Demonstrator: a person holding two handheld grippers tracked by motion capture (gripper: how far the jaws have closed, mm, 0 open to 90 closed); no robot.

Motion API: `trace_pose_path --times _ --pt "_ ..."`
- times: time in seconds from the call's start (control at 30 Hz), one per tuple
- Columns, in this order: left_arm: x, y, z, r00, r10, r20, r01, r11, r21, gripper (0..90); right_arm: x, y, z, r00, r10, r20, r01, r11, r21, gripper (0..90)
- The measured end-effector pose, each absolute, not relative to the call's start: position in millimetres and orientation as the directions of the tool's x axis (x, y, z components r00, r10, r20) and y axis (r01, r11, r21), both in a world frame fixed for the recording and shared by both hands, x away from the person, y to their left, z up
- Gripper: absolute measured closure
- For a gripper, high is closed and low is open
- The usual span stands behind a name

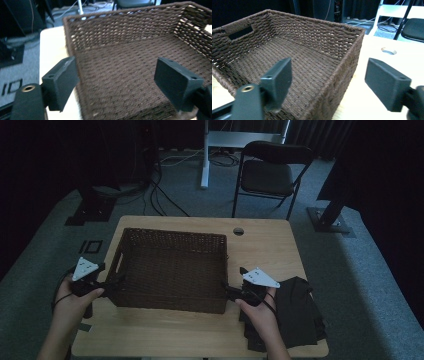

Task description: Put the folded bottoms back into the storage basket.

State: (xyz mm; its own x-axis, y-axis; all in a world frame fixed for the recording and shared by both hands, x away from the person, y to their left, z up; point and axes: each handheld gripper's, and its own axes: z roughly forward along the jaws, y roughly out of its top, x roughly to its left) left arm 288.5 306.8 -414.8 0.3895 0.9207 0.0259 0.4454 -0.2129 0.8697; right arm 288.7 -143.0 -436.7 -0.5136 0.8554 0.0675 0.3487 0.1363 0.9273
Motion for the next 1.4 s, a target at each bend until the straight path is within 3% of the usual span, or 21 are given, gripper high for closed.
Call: trace_pose_path --times 0.03,0.07,0.2,0.37,0.47,0.57,0.7,0.93,1.13,1.4 --pt "287.5 302.8 -413.4 0.407 0.913 0.029 0.443 -0.225 0.868 17.6 288.3 -144.1 -436.0 -0.512 0.857 0.052 0.338 0.146 0.93 11.7" --pt "286.5 298.2 -411.7 0.421 0.907 0.013 0.464 -0.228 0.856 17.6 287.7 -145.3 -435.6 -0.514 0.857 0.04 0.332 0.156 0.93 11.3" --pt "283.0 278.8 -405.5 0.468 0.883 -0.026 0.488 -0.234 0.841 17.6 286.3 -151.0 -434.4 -0.52 0.853 0.037 0.329 0.16 0.931 11.7" --pt "279.7 251.3 -397.9 0.506 0.862 -0.008 0.454 -0.259 0.852 17.6 283.0 -161.7 -429.9 -0.49 0.871 0.027 0.316 0.149 0.937 11.7" --pt "277.6 231.0 -394.4 0.557 0.827 -0.074 0.433 -0.213 0.876 17.6 280.1 -168.5 -428.0 -0.482 0.876 0.006 0.308 0.163 0.937 11.7" --pt "274.4 210.2 -389.1 0.571 0.819 -0.052 0.382 -0.209 0.9 17.6 276.8 -175.3 -427.7 -0.479 0.878 -0.02 0.301 0.186 0.936 11.7" --pt "269.0 188.2 -382.7 0.593 0.799 -0.097 0.364 -0.159 0.918 16.1 273.7 -183.7 -428.3 -0.467 0.884 0.018 0.323 0.151 0.934 11.7" --pt "263.1 142.1 -382.5 0.669 0.732 -0.129 0.368 -0.175 0.913 16.0 268.2 -195.8 -429.4 -0.44 0.898 0.027 0.335 0.136 0.932 11.7" --pt "253.3 86.9 -398.0 0.738 0.672 -0.07 0.343 -0.284 0.895 16.0 261.6 -211.7 -429.1 -0.394 0.919 0.02 0.328 0.12 0.937 11.3" --pt "251.8 43.1 -411.6 0.77 0.632 -0.087 0.348 -0.303 0.887 16.0 255.9 -233.0 -432.8 -0.363 0.932 0.003 0.335 0.127 0.934 11.4"
